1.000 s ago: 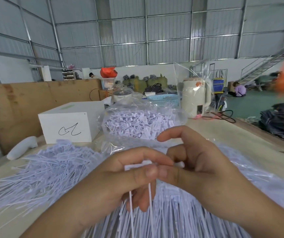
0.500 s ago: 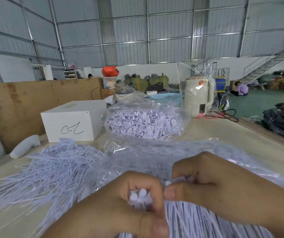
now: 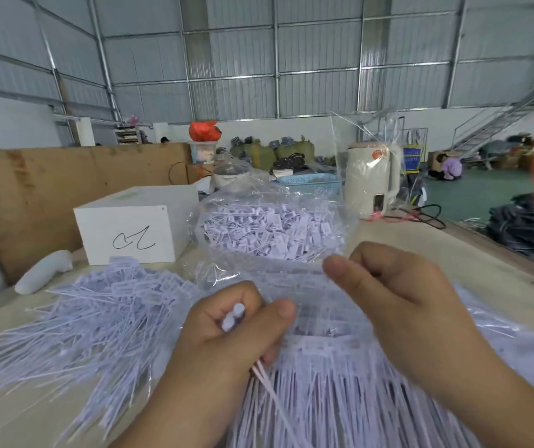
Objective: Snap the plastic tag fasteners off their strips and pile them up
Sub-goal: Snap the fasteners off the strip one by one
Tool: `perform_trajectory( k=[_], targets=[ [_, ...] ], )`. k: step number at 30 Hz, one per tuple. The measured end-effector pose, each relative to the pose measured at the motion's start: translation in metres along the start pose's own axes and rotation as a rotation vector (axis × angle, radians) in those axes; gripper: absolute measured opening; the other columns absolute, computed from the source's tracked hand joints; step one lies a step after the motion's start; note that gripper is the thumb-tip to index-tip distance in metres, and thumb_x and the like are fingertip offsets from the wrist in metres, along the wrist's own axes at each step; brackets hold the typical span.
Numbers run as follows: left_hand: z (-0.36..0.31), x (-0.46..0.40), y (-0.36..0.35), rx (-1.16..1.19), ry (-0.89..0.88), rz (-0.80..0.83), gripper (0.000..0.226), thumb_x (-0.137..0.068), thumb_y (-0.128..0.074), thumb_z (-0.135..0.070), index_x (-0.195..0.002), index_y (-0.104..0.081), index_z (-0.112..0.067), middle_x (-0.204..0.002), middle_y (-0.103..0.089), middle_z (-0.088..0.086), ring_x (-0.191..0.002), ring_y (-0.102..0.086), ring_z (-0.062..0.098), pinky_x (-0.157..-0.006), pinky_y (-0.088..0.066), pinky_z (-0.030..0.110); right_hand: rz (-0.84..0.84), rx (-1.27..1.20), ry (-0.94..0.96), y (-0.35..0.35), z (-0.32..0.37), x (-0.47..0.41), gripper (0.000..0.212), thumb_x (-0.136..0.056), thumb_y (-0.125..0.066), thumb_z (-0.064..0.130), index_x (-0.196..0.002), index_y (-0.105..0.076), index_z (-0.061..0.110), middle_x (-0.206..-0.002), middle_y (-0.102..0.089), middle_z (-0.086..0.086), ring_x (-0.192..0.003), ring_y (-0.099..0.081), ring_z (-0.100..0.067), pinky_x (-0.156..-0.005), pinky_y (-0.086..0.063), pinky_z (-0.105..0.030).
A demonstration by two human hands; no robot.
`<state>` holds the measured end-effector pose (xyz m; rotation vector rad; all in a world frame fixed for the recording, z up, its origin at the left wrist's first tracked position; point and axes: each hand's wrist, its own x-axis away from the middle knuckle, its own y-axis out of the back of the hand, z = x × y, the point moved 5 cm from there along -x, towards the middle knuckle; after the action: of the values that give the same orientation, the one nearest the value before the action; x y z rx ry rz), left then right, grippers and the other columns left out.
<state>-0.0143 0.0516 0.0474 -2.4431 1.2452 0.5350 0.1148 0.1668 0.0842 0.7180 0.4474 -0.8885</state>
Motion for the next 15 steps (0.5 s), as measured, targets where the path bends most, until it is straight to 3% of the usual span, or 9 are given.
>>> perform_trajectory(
  k=[2, 5, 8, 11, 13, 15],
  targets=[
    [0.001, 0.0, -0.004, 0.098, 0.081, 0.117, 0.046, -0.056, -0.086, -0.053, -0.048, -0.051, -0.025, -0.043, -0.045, -0.001, -0.04, -0.039, 0.013, -0.048, -0.031, 0.022, 0.18, -0.078, 0.03, -0.005, -0.001, 0.0, 0.05, -0.078, -0.058, 0.068, -0.067, -0.051, 0.021, -0.05, -0.035, 0.006, -0.047, -0.033, -0.003, -0.044, -0.026, -0.018],
    [0.003, 0.004, -0.012, 0.254, 0.191, 0.267, 0.045, -0.062, -0.082, -0.057, -0.064, -0.059, -0.018, -0.048, -0.052, 0.004, -0.044, -0.045, 0.014, -0.047, -0.035, 0.021, 0.417, -0.138, 0.059, -0.021, 0.001, 0.008, 0.041, -0.075, -0.057, 0.069, -0.088, -0.058, 0.03, -0.059, -0.049, -0.01, -0.051, -0.037, -0.016, -0.049, -0.028, -0.027],
    [0.004, 0.006, -0.015, 0.307, 0.249, 0.3, 0.042, -0.063, -0.082, -0.053, -0.067, -0.059, -0.019, -0.048, -0.052, 0.005, -0.046, -0.047, 0.017, -0.048, -0.038, 0.022, 0.456, -0.142, 0.063, -0.022, -0.003, 0.01, 0.044, -0.076, -0.056, 0.072, -0.101, -0.054, 0.036, -0.063, -0.049, -0.016, -0.053, -0.04, -0.016, -0.052, -0.029, -0.021],
    [0.001, 0.005, -0.015, 0.316, 0.303, 0.32, 0.05, -0.057, -0.087, -0.051, -0.089, -0.066, -0.017, -0.05, -0.052, 0.007, -0.041, -0.047, 0.014, -0.045, -0.04, 0.021, 0.463, -0.089, 0.065, -0.021, -0.005, 0.009, 0.044, -0.075, -0.055, 0.073, -0.106, -0.051, 0.041, -0.065, -0.055, -0.005, -0.057, -0.049, -0.001, -0.055, -0.034, -0.018],
    [0.0, 0.005, -0.017, 0.223, 0.309, 0.396, 0.053, -0.061, -0.083, -0.054, -0.1, -0.069, -0.02, -0.06, -0.061, 0.014, -0.041, -0.055, 0.012, -0.041, -0.043, 0.019, 0.501, -0.124, 0.08, -0.026, -0.001, 0.011, 0.036, -0.08, -0.057, 0.066, -0.104, -0.051, 0.039, -0.064, -0.06, 0.0, -0.059, -0.054, -0.009, -0.055, -0.038, -0.031],
    [-0.003, 0.005, -0.019, 0.147, 0.27, 0.484, 0.048, -0.071, -0.075, -0.057, -0.102, -0.07, -0.02, -0.062, -0.067, 0.006, -0.043, -0.06, 0.01, -0.04, -0.044, 0.016, 0.5, -0.161, 0.092, -0.028, 0.002, 0.011, 0.029, -0.084, -0.057, 0.06, -0.1, -0.053, 0.036, -0.066, -0.064, -0.001, -0.055, -0.052, -0.017, -0.054, -0.037, -0.036]
  ],
)
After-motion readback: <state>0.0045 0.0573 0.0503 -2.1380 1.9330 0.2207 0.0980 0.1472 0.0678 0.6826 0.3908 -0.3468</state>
